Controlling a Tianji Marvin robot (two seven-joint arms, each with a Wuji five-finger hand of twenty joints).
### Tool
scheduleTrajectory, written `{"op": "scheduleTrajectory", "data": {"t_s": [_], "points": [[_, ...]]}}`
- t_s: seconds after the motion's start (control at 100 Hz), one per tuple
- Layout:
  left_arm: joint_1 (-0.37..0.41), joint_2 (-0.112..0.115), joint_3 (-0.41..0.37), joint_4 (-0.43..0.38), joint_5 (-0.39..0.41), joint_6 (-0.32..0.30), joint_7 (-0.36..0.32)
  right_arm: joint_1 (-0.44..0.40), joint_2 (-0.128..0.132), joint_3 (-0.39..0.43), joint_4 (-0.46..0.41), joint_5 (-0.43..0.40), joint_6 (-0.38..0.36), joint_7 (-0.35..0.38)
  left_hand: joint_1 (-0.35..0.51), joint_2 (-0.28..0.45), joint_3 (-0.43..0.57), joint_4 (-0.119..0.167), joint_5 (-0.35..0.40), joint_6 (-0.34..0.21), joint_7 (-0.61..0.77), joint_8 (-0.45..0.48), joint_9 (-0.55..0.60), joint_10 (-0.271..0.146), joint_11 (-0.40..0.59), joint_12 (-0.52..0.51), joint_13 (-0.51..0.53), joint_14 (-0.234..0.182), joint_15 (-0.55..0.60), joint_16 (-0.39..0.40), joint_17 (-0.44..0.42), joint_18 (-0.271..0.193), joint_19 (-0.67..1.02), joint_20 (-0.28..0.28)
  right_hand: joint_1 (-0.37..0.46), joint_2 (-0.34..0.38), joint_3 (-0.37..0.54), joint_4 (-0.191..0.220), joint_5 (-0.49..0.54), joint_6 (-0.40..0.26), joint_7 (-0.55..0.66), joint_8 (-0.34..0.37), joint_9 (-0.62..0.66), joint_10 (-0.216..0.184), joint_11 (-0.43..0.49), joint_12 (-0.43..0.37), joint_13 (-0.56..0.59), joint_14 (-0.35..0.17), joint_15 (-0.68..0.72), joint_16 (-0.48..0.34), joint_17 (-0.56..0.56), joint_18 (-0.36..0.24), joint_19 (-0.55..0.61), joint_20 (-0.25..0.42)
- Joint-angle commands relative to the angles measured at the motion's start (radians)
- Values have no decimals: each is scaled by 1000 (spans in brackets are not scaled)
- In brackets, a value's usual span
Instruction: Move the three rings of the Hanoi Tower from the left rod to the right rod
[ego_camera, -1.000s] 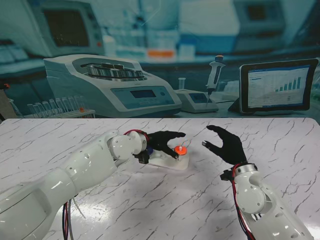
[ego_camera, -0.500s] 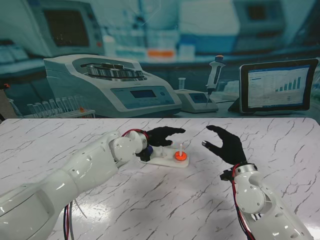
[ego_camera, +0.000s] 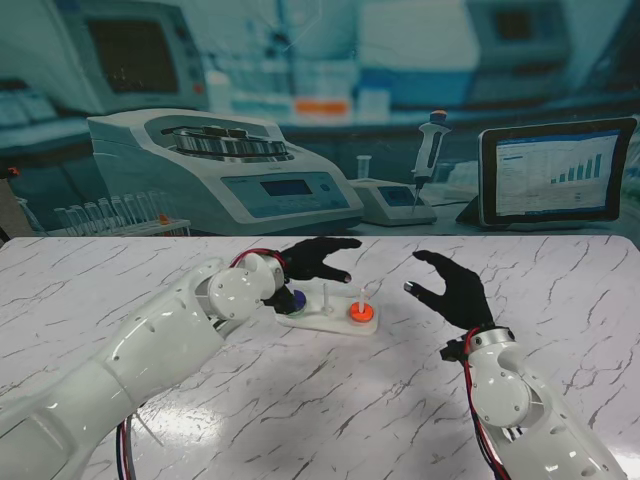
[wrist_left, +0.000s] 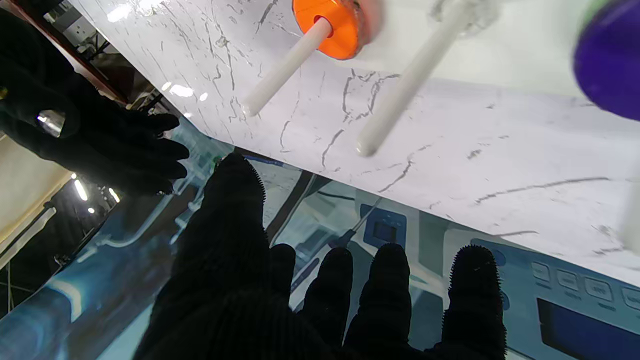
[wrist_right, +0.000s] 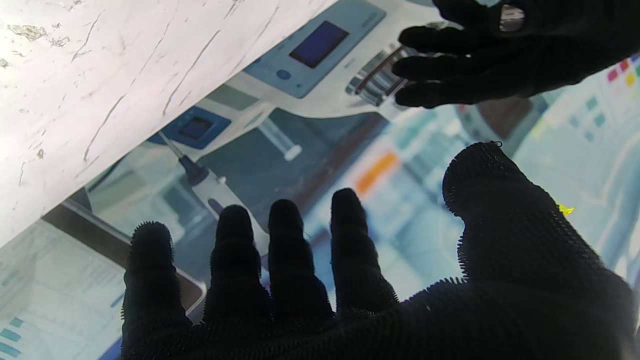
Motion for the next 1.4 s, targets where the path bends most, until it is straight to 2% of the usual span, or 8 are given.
{"op": "scheduleTrajectory", "data": {"t_s": [0.0, 0.22, 0.27, 0.45, 0.64, 0.99, 1.17, 1.39], "points": [[12, 28, -20, -12, 13, -19, -7, -5, -8, -5, -2, 4, -2, -1, -14, 36, -14, -16, 5, -3, 0, 15, -16, -2, -23, -7, -24, 0, -22, 0, -22, 31, -37, -17, 2, 7, -12, 16, 28, 2, 12, -2, 2, 1, 13, 7, 19, 3, 11, 13, -12, -7, -10, 11], [102, 81, -142, -101, 115, 4, -28, -4, -7, -8, -2, 4, -2, 1, -91, -9, -22, -13, 37, 1, 18, 32, -18, 0, -30, -8, -37, 4, -33, -5, -30, 32, -59, -19, -2, 11, -13, 17, 27, -1, 12, -3, 2, -4, 15, 7, 21, 1, 13, 14, -10, -6, -9, 11], [122, 89, -166, -111, 138, 4, -28, -4, -8, -9, -2, 5, -1, 2, -123, -32, -2, -4, 45, 4, 30, 53, -18, 0, -32, -6, -39, 4, -37, -7, -29, 34, -69, -15, -2, 10, -13, 17, 27, -1, 12, -3, 3, -4, 15, 7, 21, 0, 14, 14, -9, -6, -9, 11], [178, 111, -235, -124, 216, -1, -23, -3, -7, -12, -1, 5, 1, 4, -168, -86, -10, -6, 65, 13, 46, 76, -27, -4, -33, -4, -50, 1, -41, -9, -38, 36, -76, -11, -5, 12, -13, 17, 25, -5, 11, -3, 3, -9, 15, 7, 23, -3, 15, 14, -9, -9, -8, 12], [213, 127, -267, -125, 247, 13, -51, -1, -7, -16, 0, 5, 3, 6, -189, -109, 12, -2, 74, 11, 63, 121, -34, -5, -35, -1, -59, 3, -46, -12, -42, 35, -93, -3, -6, 10, -12, 16, 24, -4, 10, -4, 1, -10, 14, 6, 20, -5, 14, 14, -10, -12, -8, 12], [210, 130, -230, -66, 241, 8, -67, -2, -6, -15, -2, 4, 3, 8, -181, -149, 20, 2, 55, 5, 55, 143, -52, -7, -39, -3, -77, -6, -52, -16, -49, 31, -113, -3, -1, 9, -11, 16, 25, 2, 11, -3, 1, -3, 12, 6, 17, 0, 11, 13, -13, -11, -10, 12], [179, 117, -173, 1, 210, 0, -51, -3, -7, -14, -2, 5, 3, 8, -184, -158, 30, 4, 23, 19, 36, 142, -74, 2, -42, -4, -78, -7, -48, -13, -40, 26, -105, 7, 3, 8, -12, 16, 26, 6, 12, -3, 3, 0, 12, 7, 18, 4, 11, 13, -12, -8, -10, 11], [157, 100, -131, 53, 210, -12, 3, -3, -6, -14, -3, 5, 4, 10, -191, -164, 44, 5, 15, 20, 32, 143, -80, 1, -38, -2, -74, -11, -41, -7, -38, 25, -90, 23, 1, 10, -13, 17, 28, 2, 13, -3, 6, 0, 15, 7, 21, 2, 12, 13, -11, -5, -10, 11]]}}
